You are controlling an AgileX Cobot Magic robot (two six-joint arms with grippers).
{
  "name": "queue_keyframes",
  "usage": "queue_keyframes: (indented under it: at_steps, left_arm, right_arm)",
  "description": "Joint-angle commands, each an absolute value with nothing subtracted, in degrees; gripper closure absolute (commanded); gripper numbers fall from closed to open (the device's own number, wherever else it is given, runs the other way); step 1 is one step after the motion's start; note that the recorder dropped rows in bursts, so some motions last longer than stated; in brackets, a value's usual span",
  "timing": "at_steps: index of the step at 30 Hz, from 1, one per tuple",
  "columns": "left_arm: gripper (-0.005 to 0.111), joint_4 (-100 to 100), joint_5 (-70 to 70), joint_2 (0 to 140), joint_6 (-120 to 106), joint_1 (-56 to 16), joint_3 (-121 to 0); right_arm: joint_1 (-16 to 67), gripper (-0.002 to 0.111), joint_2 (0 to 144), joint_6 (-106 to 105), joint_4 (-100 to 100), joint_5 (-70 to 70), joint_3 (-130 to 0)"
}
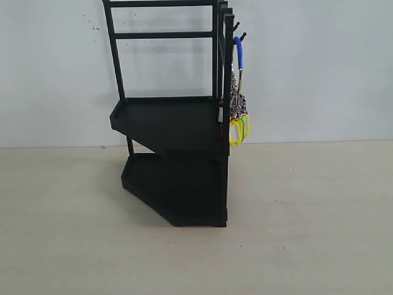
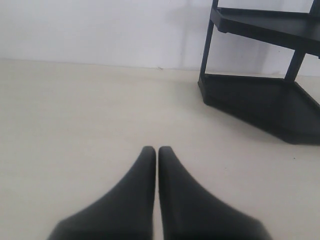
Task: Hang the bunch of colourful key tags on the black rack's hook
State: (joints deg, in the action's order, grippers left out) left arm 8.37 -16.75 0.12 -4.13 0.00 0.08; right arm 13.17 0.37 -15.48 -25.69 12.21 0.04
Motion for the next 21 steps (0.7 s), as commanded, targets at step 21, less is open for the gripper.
queue_keyframes:
  at_steps: [21]
  left_arm:
    - [0.102,8.09,-16.29,0.00,-4.33,-0.04,0.00]
  right_arm:
    - [5.72,0.108,0.00,-19.33,-24.45,21.22,0.00]
